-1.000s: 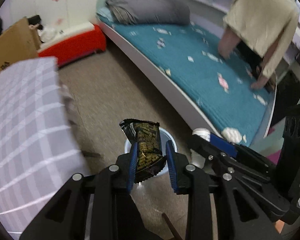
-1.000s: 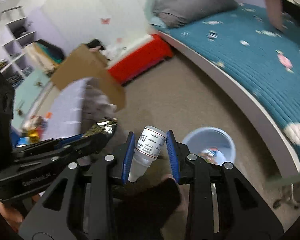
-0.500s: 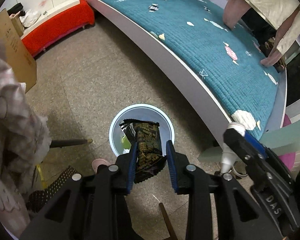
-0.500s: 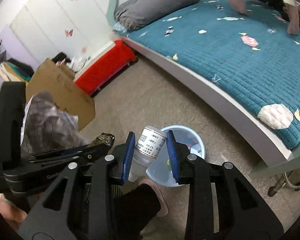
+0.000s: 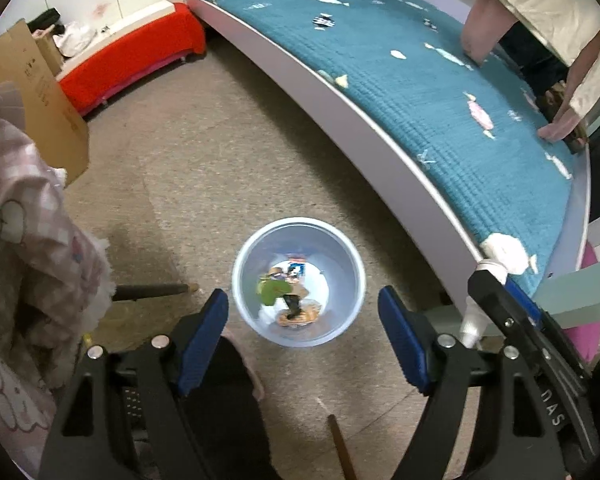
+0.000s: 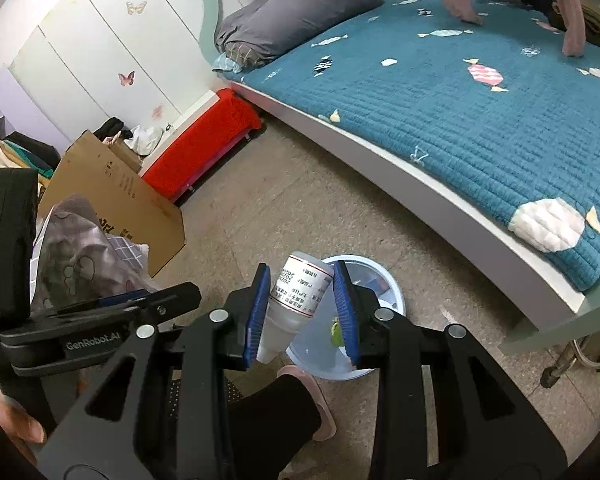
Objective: Collect trash
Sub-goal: 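Carry both items over the bucket and open both grippers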
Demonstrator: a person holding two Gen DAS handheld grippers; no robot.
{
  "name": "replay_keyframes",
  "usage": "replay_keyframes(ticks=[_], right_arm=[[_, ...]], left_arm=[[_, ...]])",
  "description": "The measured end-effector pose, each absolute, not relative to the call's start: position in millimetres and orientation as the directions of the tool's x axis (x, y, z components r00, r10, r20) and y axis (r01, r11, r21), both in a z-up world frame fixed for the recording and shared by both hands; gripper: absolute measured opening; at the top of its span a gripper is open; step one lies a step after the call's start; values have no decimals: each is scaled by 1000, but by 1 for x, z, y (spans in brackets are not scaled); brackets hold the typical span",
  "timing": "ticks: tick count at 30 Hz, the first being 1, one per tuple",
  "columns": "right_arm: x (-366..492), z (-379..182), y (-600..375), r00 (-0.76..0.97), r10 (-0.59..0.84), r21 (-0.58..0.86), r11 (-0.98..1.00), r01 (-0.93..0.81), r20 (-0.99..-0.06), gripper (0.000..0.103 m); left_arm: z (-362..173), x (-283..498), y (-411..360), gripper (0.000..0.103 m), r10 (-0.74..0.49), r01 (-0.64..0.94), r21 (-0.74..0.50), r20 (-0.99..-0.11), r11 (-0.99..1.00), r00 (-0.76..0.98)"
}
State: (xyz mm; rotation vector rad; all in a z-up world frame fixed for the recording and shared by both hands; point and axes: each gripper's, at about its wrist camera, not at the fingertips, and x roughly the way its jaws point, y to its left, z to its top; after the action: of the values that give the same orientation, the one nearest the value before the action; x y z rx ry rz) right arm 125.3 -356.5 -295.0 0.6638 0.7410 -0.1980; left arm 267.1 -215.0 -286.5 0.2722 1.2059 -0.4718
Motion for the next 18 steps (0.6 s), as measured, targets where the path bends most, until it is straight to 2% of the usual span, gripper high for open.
replay_keyframes(ticks=[9, 15, 17, 18], right_arm=[[136, -293, -343, 731, 87, 496, 788, 365, -677, 32], [149, -297, -340, 749, 122, 546, 761, 351, -651, 35], [154, -299, -339, 756, 124, 559, 750, 352, -643, 59], [156, -299, -339, 755, 111, 550, 753, 361, -647, 62]], left_arm=[[-273, 270, -201, 76, -131, 442, 49, -921, 896, 367], [-252, 274, -186, 77, -123, 392, 63, -894, 918, 430], [-247, 276, -183, 78, -116, 383, 73, -886, 921, 448], [-244, 276, -181, 78, -117, 381, 75, -883, 922, 456]])
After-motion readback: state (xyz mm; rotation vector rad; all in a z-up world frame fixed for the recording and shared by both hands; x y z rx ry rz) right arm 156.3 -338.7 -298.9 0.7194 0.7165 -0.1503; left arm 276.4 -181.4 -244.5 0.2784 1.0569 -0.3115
